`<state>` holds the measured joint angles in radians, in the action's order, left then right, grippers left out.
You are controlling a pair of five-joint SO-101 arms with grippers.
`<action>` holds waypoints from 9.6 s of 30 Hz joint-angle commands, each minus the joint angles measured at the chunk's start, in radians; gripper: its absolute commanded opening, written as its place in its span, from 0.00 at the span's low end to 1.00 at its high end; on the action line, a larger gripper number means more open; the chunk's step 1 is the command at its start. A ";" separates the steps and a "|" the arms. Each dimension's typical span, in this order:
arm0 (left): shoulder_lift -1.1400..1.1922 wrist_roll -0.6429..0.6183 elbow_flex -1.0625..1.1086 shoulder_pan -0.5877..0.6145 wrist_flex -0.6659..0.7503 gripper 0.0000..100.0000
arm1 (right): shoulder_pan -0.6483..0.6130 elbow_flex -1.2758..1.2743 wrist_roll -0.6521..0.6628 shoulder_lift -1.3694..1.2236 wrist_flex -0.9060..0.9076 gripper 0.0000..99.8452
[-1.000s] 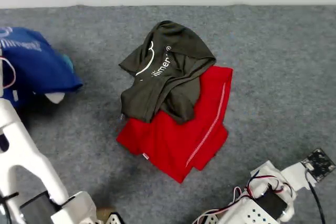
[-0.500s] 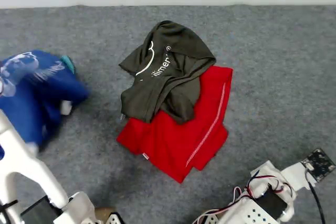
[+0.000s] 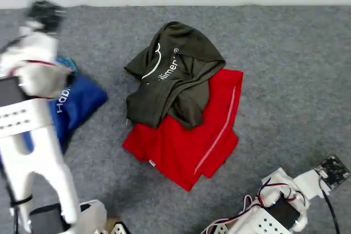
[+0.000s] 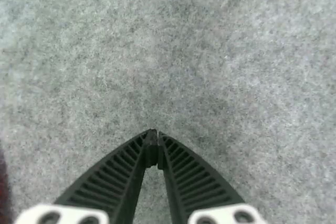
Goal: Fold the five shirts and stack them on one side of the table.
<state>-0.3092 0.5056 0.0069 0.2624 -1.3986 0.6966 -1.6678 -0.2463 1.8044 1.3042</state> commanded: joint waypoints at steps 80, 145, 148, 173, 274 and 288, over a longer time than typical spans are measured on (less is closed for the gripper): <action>0.568 -0.072 -0.918 0.514 -0.132 0.28 | 0.015 -0.015 -0.009 0.007 0.004 0.01; -0.207 -0.196 0.042 0.425 -0.354 0.18 | -0.262 -0.015 -0.006 0.008 0.004 0.01; -0.207 -0.199 0.044 0.463 -0.356 0.18 | -0.384 -0.015 -0.006 0.007 0.004 0.01; -0.353 -0.193 0.088 0.787 -0.356 0.18 | -0.722 0.318 0.103 -0.001 -0.030 0.01; -0.598 -0.068 0.622 0.578 -0.267 0.18 | -1.064 1.973 0.902 -1.498 0.487 0.01; -0.588 -0.173 0.708 -0.190 -0.199 0.18 | -0.835 2.134 0.928 -1.489 0.487 0.01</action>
<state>-0.8907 0.3460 0.6851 0.2194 -1.6471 -0.1795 0.4189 0.6790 0.2716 1.7522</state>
